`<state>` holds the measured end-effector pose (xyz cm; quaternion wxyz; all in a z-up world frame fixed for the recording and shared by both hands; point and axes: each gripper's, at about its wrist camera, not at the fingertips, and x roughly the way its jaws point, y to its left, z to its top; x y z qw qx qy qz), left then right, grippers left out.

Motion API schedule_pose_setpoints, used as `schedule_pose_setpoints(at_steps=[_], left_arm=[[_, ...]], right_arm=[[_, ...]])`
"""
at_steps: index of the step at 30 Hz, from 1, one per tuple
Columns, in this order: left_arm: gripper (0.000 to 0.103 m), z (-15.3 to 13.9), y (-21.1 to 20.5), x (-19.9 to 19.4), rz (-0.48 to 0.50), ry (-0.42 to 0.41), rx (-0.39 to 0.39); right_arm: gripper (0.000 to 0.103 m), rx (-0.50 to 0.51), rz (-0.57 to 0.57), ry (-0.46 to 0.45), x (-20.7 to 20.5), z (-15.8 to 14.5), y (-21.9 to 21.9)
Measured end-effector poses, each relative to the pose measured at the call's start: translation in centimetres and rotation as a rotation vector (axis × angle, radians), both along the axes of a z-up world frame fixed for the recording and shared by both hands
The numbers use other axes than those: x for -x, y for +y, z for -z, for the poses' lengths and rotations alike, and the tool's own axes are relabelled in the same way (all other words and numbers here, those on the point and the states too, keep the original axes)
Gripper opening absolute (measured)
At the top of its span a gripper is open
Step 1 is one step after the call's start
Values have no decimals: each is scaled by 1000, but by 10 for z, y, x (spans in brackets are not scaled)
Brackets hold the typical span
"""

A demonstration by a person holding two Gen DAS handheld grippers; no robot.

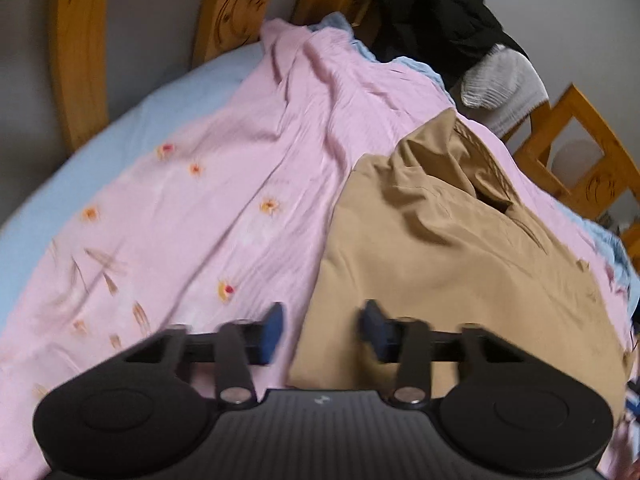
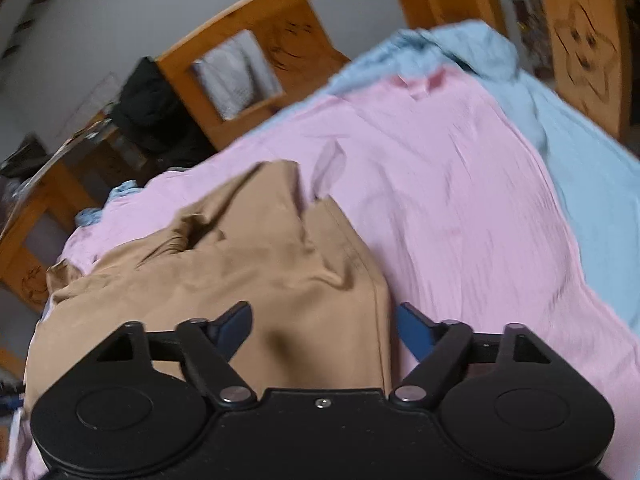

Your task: Fold large clothes

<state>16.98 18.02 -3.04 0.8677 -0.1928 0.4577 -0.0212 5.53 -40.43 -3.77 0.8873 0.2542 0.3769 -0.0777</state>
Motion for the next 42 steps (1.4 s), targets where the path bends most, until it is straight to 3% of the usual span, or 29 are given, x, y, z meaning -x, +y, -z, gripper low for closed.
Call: schedule_pose_setpoints(at_steps=[1,2,4,5,11,14,17,19,21,22,23,24,26,32,37,40,42], left_arm=[[16,2,-1,-1,0,6,-5],[7,2,-5,-2,-1,10,-30],[4,-2,-11,-2,2,11,-74],[3,-6,-13,0,-9,15,-89],[3,-20,-16,4,-19,35,-134],[6,-7,-19,-8,0,60,-144],[11,-6,-25,-5,16,48,-191],[26,-13,-29,-1,37,32,-256],[59,-25,-32,4,59,-1,-321],[61,-33,-34,7,64,-34,-347],[61,-40,-35,7,70,-61,-363],[62,-48,-37,6,76,-90,-379],[67,-63,-47,-4,76,-152,-392],[77,-96,-119,-70,117,-324,-364],[78,-88,-179,-137,170,-346,-399],[78,-66,-193,-173,167,-297,-402],[70,-45,-192,-190,131,-257,-461]], right_arm=[[69,-12,2,2,-1,5,0],[57,-13,6,9,0,8,2],[26,5,21,27,1,18,2],[5,20,31,39,2,20,1],[2,121,52,-39,14,-8,-1],[2,131,34,62,2,15,3],[5,202,0,70,1,15,12],[14,242,5,53,5,9,14],[36,306,9,31,8,1,16],[45,352,-6,10,7,-4,19],[59,404,-26,-21,5,-10,22],[64,460,-52,-54,1,-17,27],[65,523,-109,-92,-15,-29,39],[71,527,-308,-176,-100,-44,115],[71,562,-388,-174,-167,-27,179],[71,621,-408,-148,-195,-11,196],[71,667,-417,-133,-209,-1,201]])
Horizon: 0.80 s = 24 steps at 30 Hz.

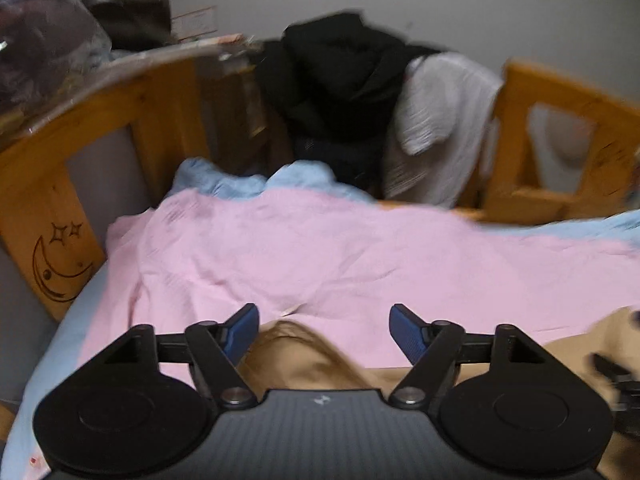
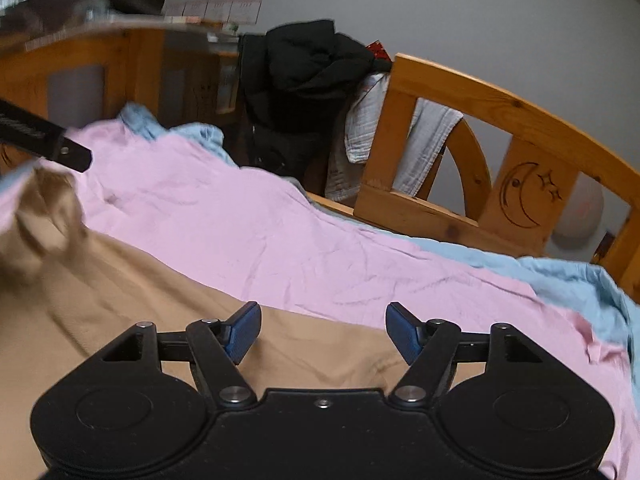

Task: Fold large clothes
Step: 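Move both open grippers back over the folded jacket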

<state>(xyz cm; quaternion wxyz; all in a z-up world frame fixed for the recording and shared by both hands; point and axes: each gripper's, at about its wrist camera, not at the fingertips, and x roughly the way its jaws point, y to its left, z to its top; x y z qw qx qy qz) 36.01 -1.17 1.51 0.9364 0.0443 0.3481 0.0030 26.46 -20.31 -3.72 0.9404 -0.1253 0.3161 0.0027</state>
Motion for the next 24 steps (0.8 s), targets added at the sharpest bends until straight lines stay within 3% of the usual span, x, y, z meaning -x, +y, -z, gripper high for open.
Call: schedule_pose_setpoints(at_steps=[2,6,8,11,12,15,17,20,22,24], left_arm=[[59,15,3,-1,-62,0,-64],[57,32,20,20,-58,-70,-101],[49,40,35,27,-87,-65,-60],[50,66,56,22,-127,37,35],[52,74,57,25,-133,23,48],[50,80,38,29,-117,-17,-72],[50,82,36,29,-113,-27,-85],[52,75,46,28,-106,-18,-29],[55,65,53,30,-104,-7,38],[65,48,59,42,-101,-28,112]], right_arm=[[71,44,5,-7,-6,9,1],[71,64,74,-17,-3,20,-18],[71,72,112,-19,0,26,-30],[74,28,154,13,0,41,-45],[75,6,165,24,0,47,-48],[76,26,172,34,-2,62,-44],[80,32,182,33,-5,64,-45],[85,-22,193,43,-7,64,-56],[78,-63,175,35,-4,55,-60],[75,-61,153,2,6,37,-56]])
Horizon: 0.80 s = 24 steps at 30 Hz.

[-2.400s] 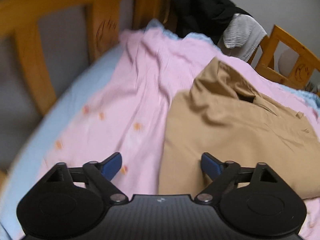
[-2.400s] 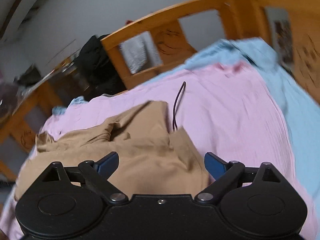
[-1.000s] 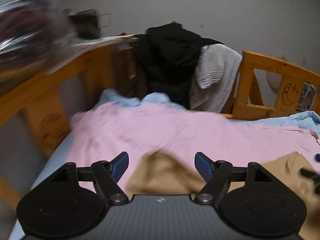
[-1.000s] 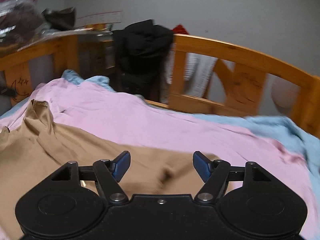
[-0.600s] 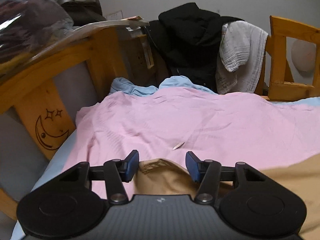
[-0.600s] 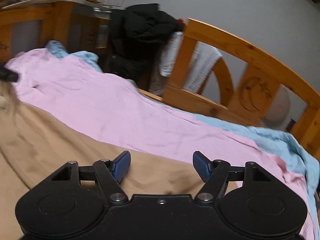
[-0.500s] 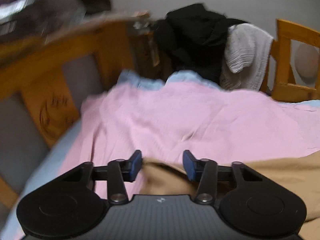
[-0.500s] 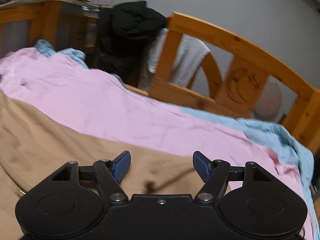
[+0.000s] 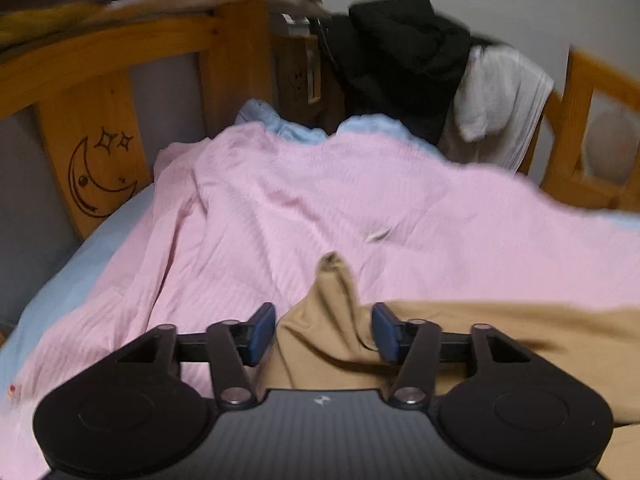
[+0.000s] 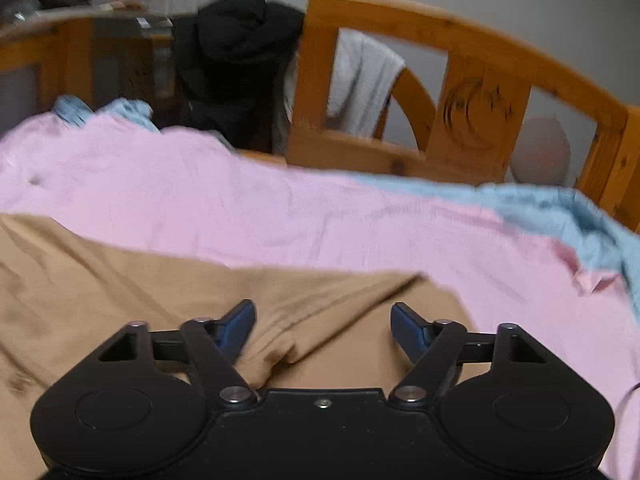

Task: Fold large clothes
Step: 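Move both open grippers back over the folded jacket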

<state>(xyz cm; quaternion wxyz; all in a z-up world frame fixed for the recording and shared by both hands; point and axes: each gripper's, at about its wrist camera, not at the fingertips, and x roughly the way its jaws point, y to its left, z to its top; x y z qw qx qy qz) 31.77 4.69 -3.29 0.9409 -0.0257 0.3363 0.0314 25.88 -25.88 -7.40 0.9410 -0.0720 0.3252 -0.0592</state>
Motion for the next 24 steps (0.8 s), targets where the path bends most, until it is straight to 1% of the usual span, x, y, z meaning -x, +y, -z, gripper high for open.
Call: schedule_pose_setpoints(at_steps=[2,3,5,7,9,11,13,14,16,19,22,24], left_arm=[[72,-15,-6,17,18,-35,24],[74,-20,-11,26,43,-49,33],[78,-29,-26,50,105,-71,51],[79,-28,-43,69,162,-69,51],[79,-19,-59,85,193,-45,27],[80,-5,-68,99,181,-26,-3],[82,5,-70,108,164,-40,-31],[83,9,-70,110,155,-47,-31],[86,15,-69,111,141,-55,-26],[90,27,-72,108,125,-57,-68],[91,26,-75,110,121,-58,-86],[90,19,-70,111,120,-40,-59]], right_arm=[[75,-24,-38,-32,16,-19,11],[75,-49,-70,-34,25,-26,19],[76,-63,-125,-39,43,-35,36],[75,-46,-160,-50,60,-39,53],[75,-11,-169,-57,77,-36,67],[75,29,-148,-48,89,-31,73],[76,57,-133,-52,102,-22,76],[76,75,-134,-47,104,-15,76],[77,98,-149,-52,107,1,76],[77,143,-155,-79,108,16,82],[78,170,-156,-60,104,18,85],[77,140,-172,-54,105,12,80]])
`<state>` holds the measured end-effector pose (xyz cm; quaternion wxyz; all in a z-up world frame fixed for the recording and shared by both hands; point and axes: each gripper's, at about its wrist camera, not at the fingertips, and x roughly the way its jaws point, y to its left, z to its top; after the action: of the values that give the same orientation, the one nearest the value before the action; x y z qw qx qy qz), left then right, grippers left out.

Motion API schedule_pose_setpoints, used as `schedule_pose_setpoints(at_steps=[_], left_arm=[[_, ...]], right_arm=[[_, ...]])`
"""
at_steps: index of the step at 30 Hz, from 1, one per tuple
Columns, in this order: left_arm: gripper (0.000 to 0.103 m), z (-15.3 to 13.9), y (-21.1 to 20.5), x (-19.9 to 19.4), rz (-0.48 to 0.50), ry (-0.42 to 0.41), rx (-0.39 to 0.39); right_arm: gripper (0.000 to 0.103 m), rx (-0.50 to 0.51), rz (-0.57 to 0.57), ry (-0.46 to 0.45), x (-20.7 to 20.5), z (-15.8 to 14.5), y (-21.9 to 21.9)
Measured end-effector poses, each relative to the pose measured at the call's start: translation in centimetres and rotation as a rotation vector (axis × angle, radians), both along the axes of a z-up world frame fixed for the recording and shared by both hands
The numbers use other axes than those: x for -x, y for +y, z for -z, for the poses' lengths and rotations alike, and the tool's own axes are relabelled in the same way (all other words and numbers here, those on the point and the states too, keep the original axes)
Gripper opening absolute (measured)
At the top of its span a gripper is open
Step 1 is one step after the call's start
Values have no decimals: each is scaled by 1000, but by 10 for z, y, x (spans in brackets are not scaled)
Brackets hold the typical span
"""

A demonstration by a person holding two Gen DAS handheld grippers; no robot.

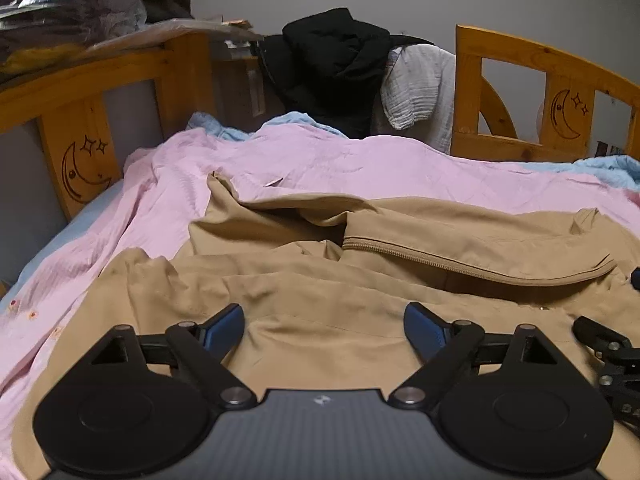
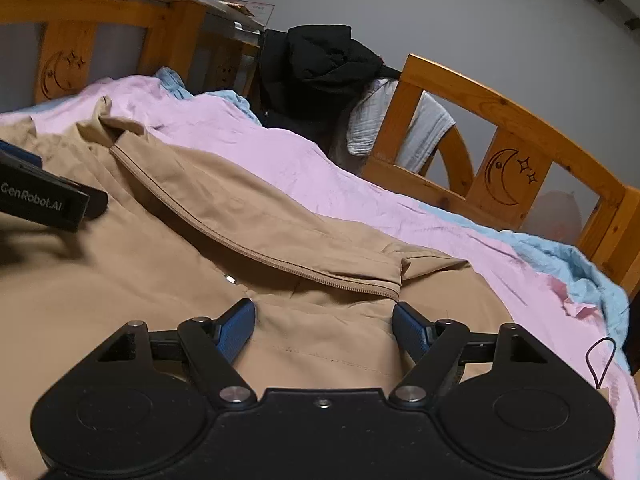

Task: Fold large clothes
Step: 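Move both open grippers back over the folded jacket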

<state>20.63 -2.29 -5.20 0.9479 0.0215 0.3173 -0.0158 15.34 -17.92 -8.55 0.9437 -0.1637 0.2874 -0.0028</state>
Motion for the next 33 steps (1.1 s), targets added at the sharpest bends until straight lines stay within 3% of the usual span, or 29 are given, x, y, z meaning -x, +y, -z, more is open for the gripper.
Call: schedule_pose_setpoints(at_steps=[4,8,12,15,25,33], left_arm=[[92,-24,22,23,-28,-6,104],[100,-41,32,55,-46,-25,60],[102,-37,39,71,-133,50,-4],[102,-29,48,77,-172,106,8],[103,-29,59,80,-207,126,83],[103,-28,59,86,-218,132,96]], right_arm=[[78,-20,-29,-73,32,-29,-7],[78,-46,-67,-78,60,-38,-6],[80,-37,-90,-44,74,-20,6],[81,-66,-58,-35,79,-1,5],[93,-126,-9,-20,76,4,-7],[102,-125,21,-20,73,4,-8]])
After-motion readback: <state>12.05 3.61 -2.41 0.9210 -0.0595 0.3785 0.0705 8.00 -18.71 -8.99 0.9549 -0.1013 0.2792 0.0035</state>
